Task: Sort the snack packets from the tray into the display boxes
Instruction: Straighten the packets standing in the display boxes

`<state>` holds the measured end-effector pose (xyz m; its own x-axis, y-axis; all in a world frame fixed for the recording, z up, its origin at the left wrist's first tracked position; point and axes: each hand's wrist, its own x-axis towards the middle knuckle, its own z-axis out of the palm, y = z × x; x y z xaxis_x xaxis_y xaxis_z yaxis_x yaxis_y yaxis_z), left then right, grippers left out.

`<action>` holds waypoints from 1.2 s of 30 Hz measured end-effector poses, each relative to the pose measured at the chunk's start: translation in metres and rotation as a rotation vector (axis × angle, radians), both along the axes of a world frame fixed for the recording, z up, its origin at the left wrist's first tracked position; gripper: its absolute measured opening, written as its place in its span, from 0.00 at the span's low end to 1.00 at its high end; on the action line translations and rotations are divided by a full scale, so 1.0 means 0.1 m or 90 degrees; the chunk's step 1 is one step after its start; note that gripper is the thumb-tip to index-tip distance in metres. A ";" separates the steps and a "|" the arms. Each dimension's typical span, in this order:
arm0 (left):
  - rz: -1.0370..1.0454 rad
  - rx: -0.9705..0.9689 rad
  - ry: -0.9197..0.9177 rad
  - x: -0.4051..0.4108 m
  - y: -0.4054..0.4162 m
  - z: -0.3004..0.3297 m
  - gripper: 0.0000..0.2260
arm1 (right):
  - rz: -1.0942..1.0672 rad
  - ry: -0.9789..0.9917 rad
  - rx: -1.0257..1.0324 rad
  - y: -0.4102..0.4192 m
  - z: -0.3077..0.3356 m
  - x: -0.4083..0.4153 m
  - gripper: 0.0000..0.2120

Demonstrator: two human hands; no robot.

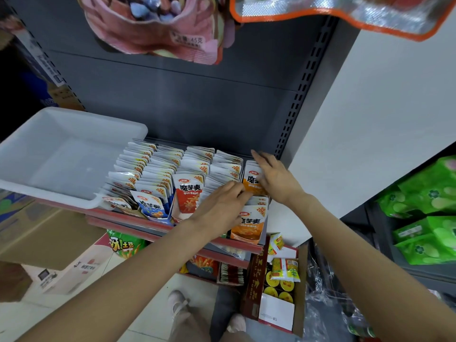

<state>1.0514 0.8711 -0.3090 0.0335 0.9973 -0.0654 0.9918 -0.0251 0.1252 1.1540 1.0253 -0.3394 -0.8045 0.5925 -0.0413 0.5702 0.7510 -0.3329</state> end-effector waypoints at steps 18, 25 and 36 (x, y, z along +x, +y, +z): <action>0.017 0.017 -0.009 0.01 -0.06 -0.02 0.25 | -0.032 0.093 -0.295 -0.20 0.17 0.36 0.12; -0.003 0.015 0.008 0.02 -0.07 -0.01 0.21 | -0.024 0.008 -0.112 -0.17 0.13 0.23 0.07; -0.006 -0.003 0.028 0.04 -0.02 0.01 0.22 | 0.001 0.038 0.137 -0.27 0.01 0.28 0.06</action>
